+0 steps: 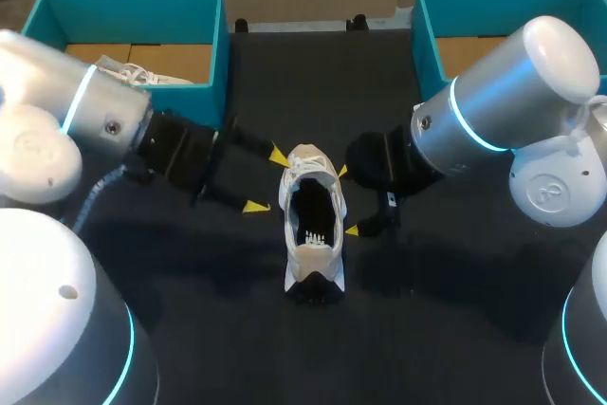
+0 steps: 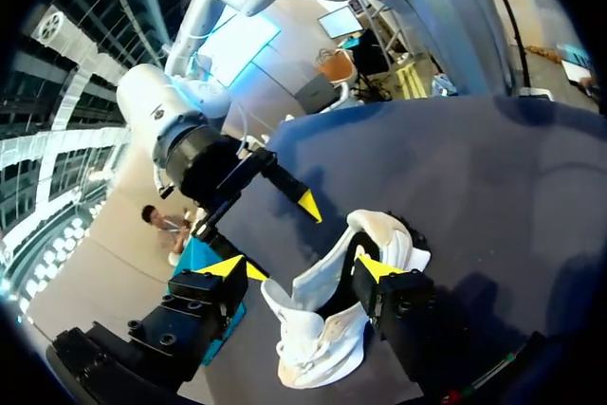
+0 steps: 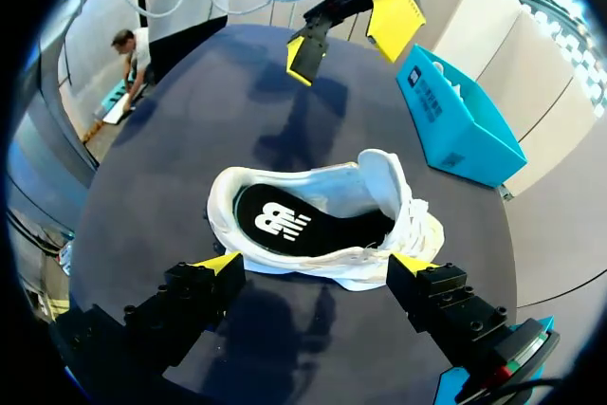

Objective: Take the shoe out of the shoebox, open the shoe tongue, remove and reinsert the insole, then place the shoe into the shoebox

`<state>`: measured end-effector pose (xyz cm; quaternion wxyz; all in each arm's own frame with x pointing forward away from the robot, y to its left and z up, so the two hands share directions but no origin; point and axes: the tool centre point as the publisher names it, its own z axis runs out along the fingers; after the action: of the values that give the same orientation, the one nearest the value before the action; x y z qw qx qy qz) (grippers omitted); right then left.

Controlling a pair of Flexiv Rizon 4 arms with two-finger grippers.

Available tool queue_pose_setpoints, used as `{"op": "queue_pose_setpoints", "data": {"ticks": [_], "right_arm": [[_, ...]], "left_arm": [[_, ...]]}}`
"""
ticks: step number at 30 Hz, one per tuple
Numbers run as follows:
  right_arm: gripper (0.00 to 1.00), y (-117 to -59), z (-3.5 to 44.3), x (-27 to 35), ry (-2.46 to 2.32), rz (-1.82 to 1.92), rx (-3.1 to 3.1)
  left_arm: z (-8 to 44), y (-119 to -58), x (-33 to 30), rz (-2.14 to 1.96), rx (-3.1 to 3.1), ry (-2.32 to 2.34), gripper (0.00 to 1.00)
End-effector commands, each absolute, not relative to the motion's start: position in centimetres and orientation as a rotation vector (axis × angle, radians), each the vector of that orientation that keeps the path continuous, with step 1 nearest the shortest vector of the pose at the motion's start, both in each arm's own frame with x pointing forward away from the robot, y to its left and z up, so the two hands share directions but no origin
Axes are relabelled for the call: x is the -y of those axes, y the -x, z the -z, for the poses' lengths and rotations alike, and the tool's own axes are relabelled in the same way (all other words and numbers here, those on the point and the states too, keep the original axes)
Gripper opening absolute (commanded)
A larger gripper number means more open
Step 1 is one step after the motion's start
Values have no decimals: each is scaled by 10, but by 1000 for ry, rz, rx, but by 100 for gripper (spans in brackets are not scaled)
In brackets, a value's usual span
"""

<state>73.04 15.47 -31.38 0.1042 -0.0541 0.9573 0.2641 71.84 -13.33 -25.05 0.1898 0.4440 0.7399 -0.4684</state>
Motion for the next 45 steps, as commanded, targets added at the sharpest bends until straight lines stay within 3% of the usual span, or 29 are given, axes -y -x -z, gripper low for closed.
{"op": "queue_pose_setpoints", "data": {"ticks": [1, 22, 34, 45], "right_arm": [[100, -729, 312, -146, 132, -770, -2817], [100, -734, 258, -73, 66, -560, -2892], [100, -734, 220, -41, 147, -614, -2974], [100, -735, 201, -27, 186, -687, -2968]], "left_arm": [[246, -729, 130, 1262, -2143, -1412, 99], [244, -736, 125, 1229, -2217, -1542, 100], [244, -736, 125, 1229, -2217, -1542, 100], [255, -721, 150, 987, -2272, -1742, 100]]}}
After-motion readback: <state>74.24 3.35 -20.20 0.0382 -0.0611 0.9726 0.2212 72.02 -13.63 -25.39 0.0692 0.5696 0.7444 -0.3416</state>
